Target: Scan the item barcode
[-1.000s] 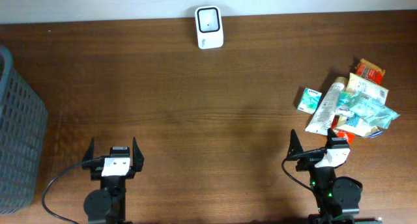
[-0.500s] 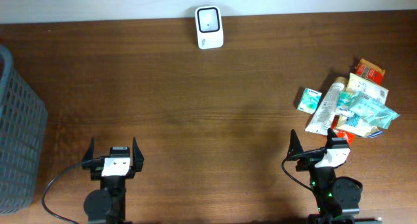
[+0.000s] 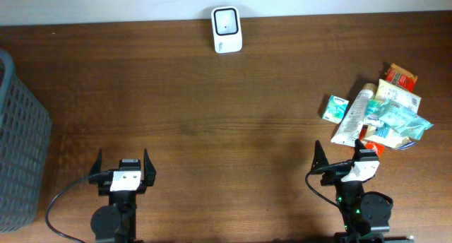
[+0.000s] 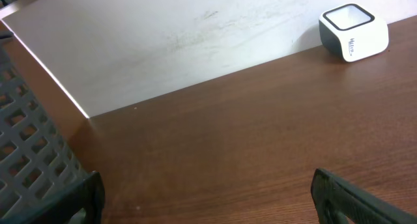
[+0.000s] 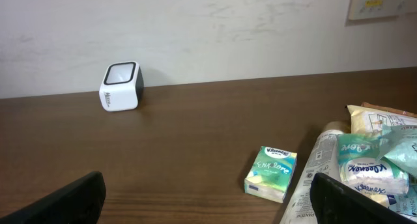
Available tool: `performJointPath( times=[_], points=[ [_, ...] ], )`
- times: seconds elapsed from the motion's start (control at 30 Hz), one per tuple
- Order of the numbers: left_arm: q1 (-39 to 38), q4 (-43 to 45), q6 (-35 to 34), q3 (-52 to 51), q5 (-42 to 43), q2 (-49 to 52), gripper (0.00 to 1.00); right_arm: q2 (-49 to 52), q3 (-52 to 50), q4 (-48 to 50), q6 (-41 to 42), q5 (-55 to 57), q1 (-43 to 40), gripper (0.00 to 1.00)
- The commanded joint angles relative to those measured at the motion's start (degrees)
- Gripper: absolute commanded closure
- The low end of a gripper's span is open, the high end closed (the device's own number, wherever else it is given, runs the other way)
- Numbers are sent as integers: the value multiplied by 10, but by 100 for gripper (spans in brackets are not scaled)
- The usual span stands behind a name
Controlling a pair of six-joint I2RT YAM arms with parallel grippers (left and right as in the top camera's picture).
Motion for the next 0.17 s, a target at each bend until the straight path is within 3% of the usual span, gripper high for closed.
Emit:
performJointPath(
  times=[0.0,0.13],
  points=[
    [-2,-2,7,-2,2,-4,1,-3,-3,-2,2,-5,-3,1],
    [-2,-2,7,-2,2,-4,1,-3,-3,-2,2,-5,-3,1]
  ],
)
